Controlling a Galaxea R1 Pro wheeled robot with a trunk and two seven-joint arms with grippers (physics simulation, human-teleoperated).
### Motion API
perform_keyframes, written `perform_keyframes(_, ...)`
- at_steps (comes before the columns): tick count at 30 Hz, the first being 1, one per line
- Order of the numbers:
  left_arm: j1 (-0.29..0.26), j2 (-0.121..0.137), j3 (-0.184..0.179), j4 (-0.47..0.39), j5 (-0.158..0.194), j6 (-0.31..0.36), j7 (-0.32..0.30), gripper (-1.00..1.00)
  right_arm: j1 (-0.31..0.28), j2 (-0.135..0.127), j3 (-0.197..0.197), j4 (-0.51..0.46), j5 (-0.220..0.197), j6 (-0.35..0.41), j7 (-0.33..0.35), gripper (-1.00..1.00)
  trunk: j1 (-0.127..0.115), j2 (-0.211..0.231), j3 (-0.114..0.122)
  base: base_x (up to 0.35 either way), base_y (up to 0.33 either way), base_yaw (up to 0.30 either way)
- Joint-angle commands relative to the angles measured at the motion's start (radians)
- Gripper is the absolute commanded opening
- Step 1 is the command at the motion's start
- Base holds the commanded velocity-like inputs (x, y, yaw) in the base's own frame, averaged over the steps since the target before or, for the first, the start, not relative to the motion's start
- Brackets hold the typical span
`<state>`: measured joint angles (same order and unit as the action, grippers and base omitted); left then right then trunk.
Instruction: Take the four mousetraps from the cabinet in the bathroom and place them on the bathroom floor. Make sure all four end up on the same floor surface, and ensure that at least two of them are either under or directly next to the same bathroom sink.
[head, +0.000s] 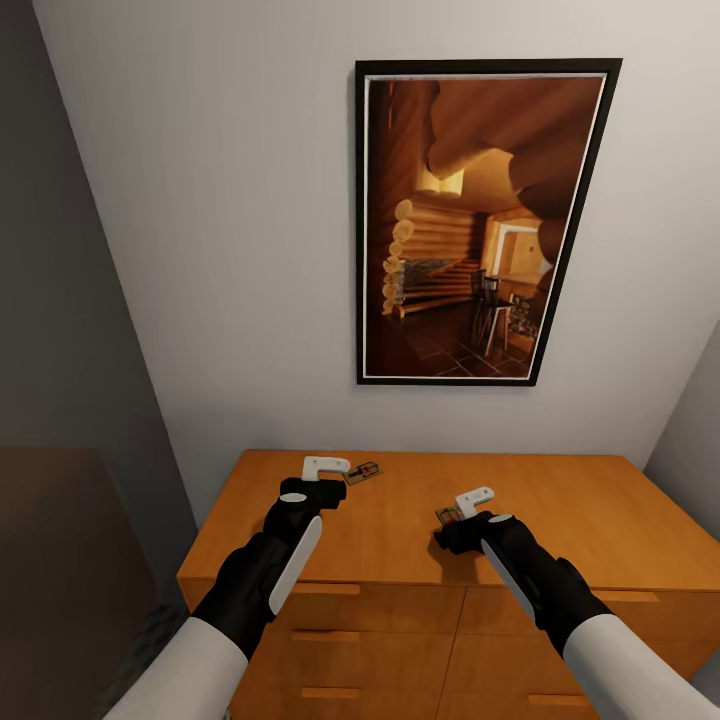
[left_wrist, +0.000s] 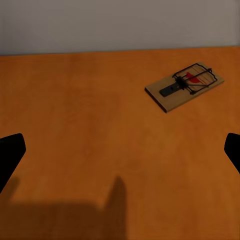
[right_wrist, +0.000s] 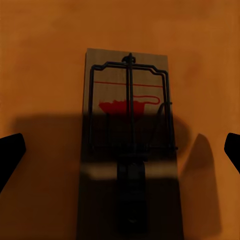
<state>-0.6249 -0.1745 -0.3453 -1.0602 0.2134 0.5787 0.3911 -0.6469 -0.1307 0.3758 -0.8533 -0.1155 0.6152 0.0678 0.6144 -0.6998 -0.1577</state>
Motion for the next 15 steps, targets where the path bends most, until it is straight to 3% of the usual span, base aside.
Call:
perform_keyframes(1,-0.001,0.000,-0.001,-0.001,0.011,0.003,0.009,1.00,0.000,-0.002,0.004,0.045,-0.012,0.005,-0.003,1.00,0.000,-0.001,-0.002,0.000,0.000,0.000)
perform_keyframes(15,-0.001,0.000,-0.001,-0.001,0.011,0.003,0.009,1.00,0.000,-0.003,0.002,0.075,-0.010,0.003,-0.003,1.00,0.000,-0.001,-0.002,0.000,0.000,0.000)
